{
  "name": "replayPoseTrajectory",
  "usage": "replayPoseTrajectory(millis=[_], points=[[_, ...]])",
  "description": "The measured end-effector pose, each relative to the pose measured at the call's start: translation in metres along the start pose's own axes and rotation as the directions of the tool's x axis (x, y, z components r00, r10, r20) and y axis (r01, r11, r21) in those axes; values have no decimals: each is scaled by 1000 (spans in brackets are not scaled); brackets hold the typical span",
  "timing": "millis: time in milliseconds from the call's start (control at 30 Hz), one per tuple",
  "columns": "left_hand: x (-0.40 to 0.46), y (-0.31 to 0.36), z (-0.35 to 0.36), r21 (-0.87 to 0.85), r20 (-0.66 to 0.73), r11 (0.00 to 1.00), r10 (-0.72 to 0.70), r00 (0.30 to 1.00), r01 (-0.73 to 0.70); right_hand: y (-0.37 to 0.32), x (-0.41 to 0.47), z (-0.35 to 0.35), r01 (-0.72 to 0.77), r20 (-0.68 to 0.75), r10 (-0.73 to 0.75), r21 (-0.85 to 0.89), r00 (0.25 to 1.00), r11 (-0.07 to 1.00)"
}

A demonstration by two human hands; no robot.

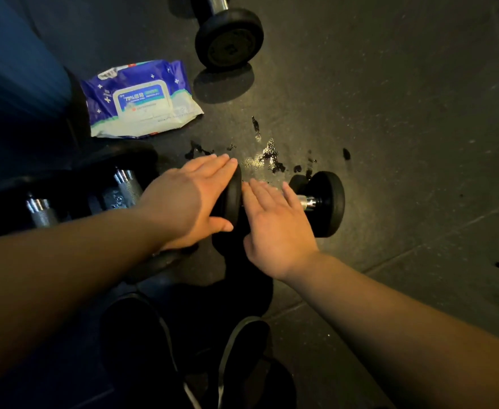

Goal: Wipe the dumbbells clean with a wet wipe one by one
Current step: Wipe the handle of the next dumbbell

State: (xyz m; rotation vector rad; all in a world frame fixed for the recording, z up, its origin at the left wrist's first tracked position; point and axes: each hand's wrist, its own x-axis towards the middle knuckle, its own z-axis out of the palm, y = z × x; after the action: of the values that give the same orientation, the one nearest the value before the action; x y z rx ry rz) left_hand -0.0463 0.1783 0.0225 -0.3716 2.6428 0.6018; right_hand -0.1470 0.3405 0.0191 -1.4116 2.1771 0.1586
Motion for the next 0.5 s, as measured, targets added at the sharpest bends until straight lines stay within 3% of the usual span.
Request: replayPoseTrajectory(millis=[200,500], points=[[27,-3,-33,-10,-93,999,-41,995,41,-1,2,5,-12,-72,4,-108,997,994],[44,7,-45,153,-158,985,-51,986,76,8,33,-3,-58,-122,44,-117,992,991]])
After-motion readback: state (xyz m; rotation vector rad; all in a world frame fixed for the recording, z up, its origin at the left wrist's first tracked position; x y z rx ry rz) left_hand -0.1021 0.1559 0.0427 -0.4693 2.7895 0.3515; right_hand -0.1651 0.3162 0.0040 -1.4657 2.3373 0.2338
